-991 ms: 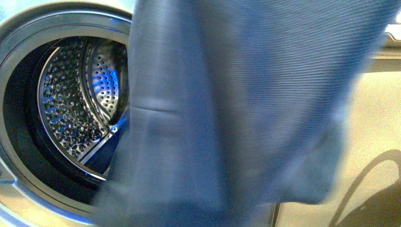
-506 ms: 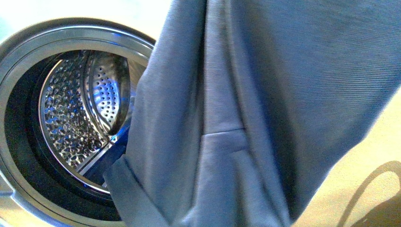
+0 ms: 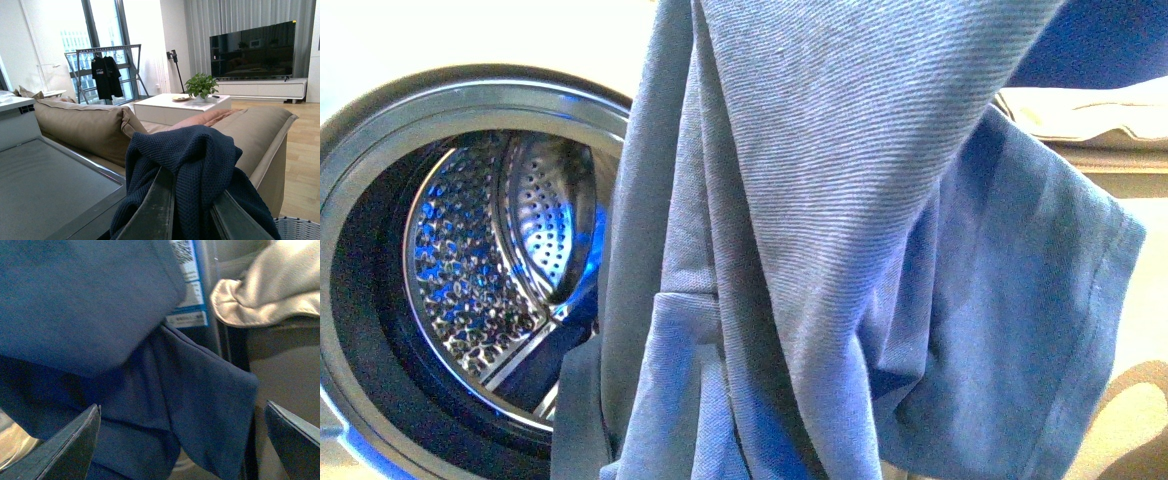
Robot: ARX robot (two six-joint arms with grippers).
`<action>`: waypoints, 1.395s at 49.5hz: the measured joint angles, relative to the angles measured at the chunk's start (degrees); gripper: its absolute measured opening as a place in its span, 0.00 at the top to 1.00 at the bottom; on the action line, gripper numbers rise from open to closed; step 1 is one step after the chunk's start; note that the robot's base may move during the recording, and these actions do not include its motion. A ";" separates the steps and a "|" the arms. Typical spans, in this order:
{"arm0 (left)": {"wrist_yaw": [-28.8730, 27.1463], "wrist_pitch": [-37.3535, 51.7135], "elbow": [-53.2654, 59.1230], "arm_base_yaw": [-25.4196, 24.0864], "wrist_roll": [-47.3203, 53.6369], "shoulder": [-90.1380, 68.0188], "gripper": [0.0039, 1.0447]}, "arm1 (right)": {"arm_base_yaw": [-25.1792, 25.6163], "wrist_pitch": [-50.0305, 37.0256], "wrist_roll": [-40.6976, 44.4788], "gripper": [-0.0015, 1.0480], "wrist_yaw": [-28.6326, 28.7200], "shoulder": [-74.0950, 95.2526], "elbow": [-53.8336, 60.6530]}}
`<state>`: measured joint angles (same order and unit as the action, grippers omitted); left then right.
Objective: Collect clothes from washing machine
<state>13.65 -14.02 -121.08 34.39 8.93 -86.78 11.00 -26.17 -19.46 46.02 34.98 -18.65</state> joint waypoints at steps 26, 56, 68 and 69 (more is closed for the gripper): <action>0.00 0.02 0.00 0.00 0.00 0.00 0.93 | -23.67 2.99 3.37 0.07 -8.83 6.97 -15.30; 0.00 0.00 0.00 0.00 0.00 0.00 0.93 | -32.72 -3.80 7.72 0.07 -17.73 31.82 -28.37; -0.04 0.02 0.00 0.00 0.00 0.00 0.93 | -38.51 -5.46 7.69 0.07 -21.05 38.51 -30.91; -0.04 0.02 0.00 0.00 0.00 0.00 0.93 | -38.77 -5.70 7.67 0.07 -21.44 38.97 -31.19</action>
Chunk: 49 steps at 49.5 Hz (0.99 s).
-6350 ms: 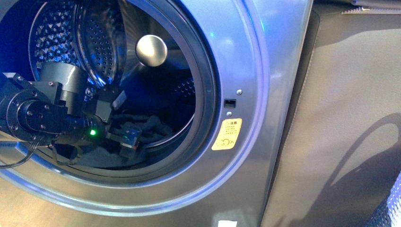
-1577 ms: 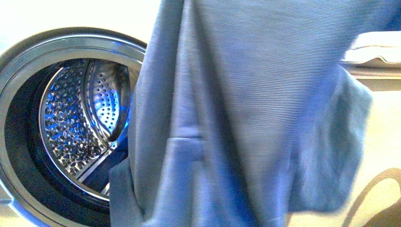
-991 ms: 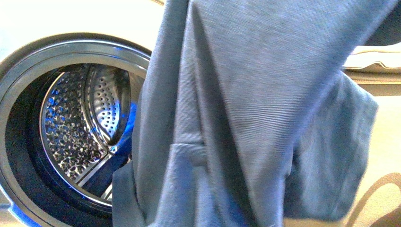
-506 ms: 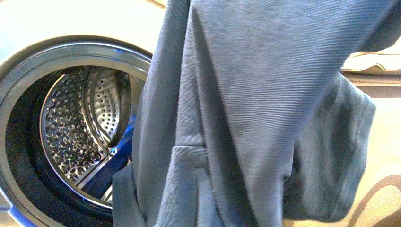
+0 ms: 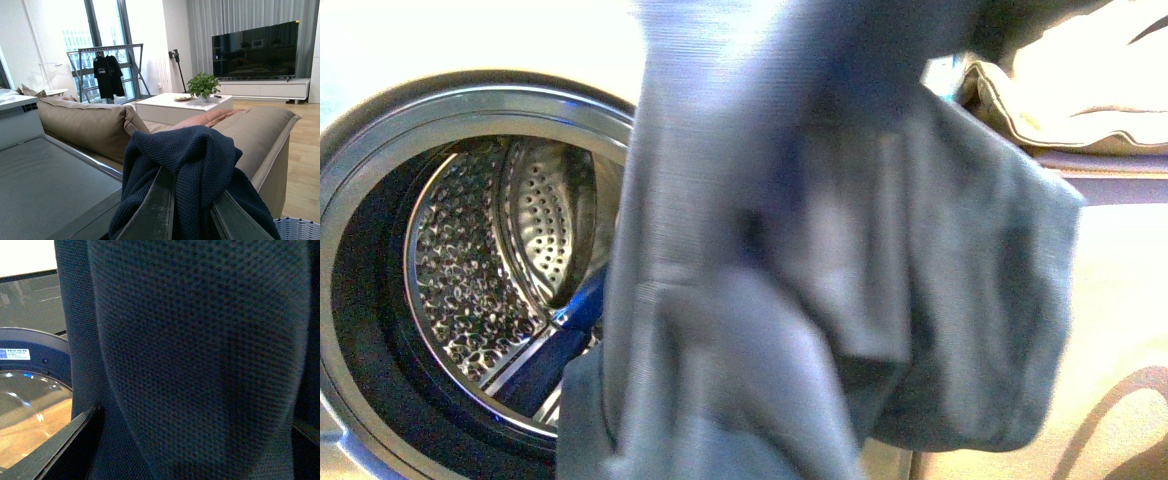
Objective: Collect clothes from washing machine
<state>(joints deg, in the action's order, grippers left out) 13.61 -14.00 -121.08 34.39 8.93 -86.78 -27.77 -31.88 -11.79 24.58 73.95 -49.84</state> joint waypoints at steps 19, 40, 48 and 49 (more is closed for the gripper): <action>-0.07 -0.02 0.00 0.00 0.00 0.00 0.93 | -1.99 -5.27 0.04 0.07 -13.46 10.01 -7.26; -0.17 0.00 0.00 0.00 0.00 0.00 0.93 | -5.03 -7.52 2.89 0.38 -21.59 15.08 -11.08; -0.17 -0.02 0.00 0.00 0.00 0.00 0.93 | -3.37 -8.85 3.06 0.68 -23.52 15.17 -10.84; -0.17 0.00 0.00 0.00 0.00 0.00 0.93 | -3.19 -9.03 3.04 0.70 -23.52 15.12 -10.75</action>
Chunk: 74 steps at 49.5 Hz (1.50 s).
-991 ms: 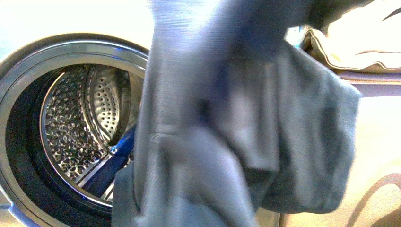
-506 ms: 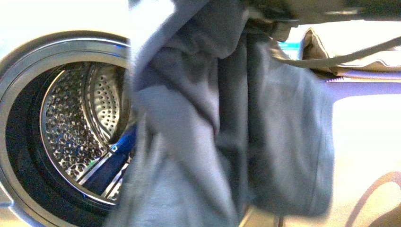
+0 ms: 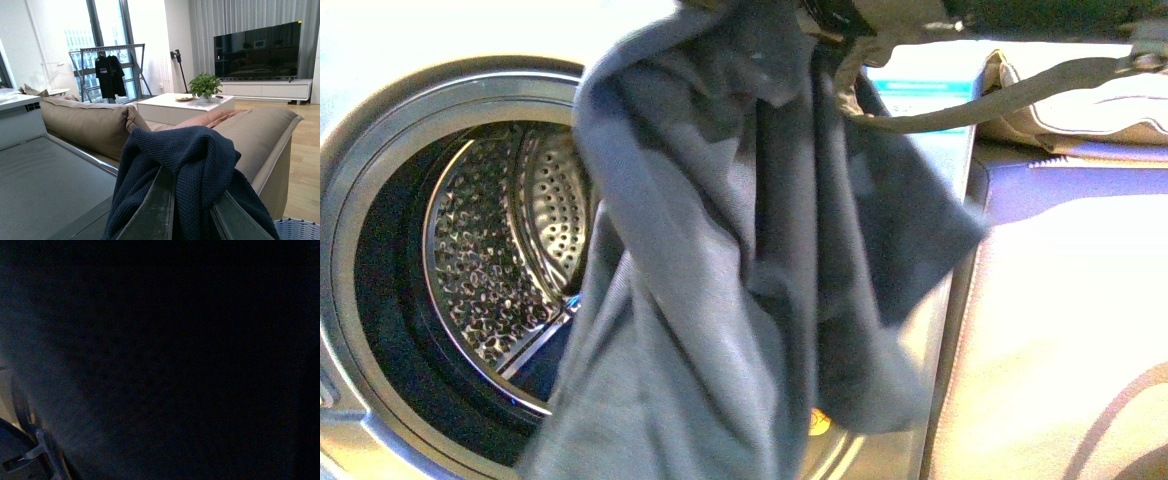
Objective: Collect clothes from washing machine
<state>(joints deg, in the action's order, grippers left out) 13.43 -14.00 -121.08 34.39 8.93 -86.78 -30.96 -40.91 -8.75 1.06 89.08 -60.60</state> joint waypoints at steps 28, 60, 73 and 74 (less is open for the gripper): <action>0.22 0.00 -0.50 0.13 -0.11 0.00 0.07 | 26.32 3.80 -4.70 0.93 8.31 -24.92 3.67; 0.22 0.00 -0.57 0.13 -0.09 0.00 0.06 | 84.85 -3.19 -22.38 0.93 46.10 -30.47 15.21; 0.22 0.00 -0.57 0.13 -0.09 0.00 0.06 | 86.84 4.13 -5.53 0.84 48.68 -19.43 34.84; 0.22 0.00 -0.57 0.13 -0.09 0.00 0.06 | 86.75 4.13 -3.96 0.81 48.44 -18.16 35.87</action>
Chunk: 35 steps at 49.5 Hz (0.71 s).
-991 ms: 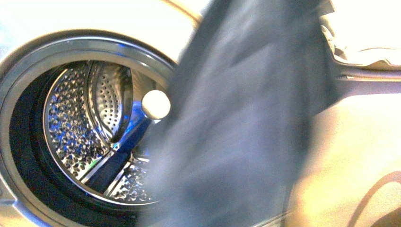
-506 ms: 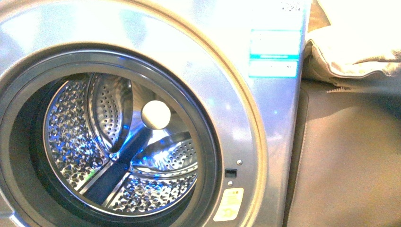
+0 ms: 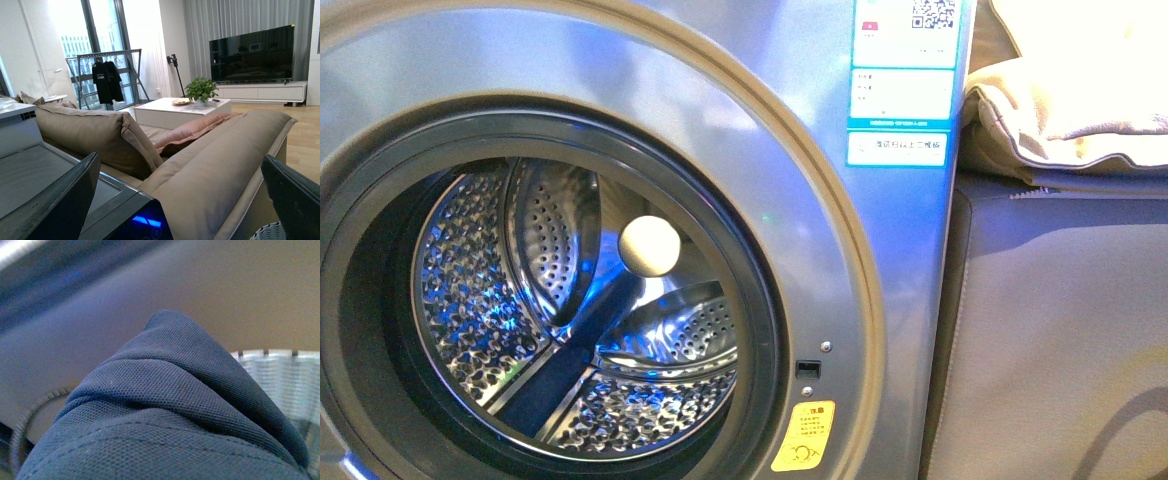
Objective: Collect clothes from washing machine
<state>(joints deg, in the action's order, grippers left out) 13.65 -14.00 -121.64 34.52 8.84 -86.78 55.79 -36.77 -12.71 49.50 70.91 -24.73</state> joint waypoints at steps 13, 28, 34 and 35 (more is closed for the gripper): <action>0.00 0.00 -0.04 0.00 0.00 0.00 0.06 | -2.64 9.68 5.84 0.38 -0.24 13.09 3.87; 0.00 0.00 -0.09 0.00 0.00 0.00 0.06 | -3.98 9.40 -10.60 0.07 3.56 1.53 7.39; 0.00 0.00 -0.09 0.00 0.00 0.00 0.06 | -6.91 0.37 -14.84 0.07 2.82 -12.41 10.10; 0.00 0.00 -0.09 0.00 0.00 0.00 0.06 | -7.74 -0.81 -15.47 0.07 2.49 -14.88 10.32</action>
<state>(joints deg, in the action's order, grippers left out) 13.65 -14.00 -121.73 34.52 8.84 -86.78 48.05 -37.58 -28.18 51.99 56.03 -14.41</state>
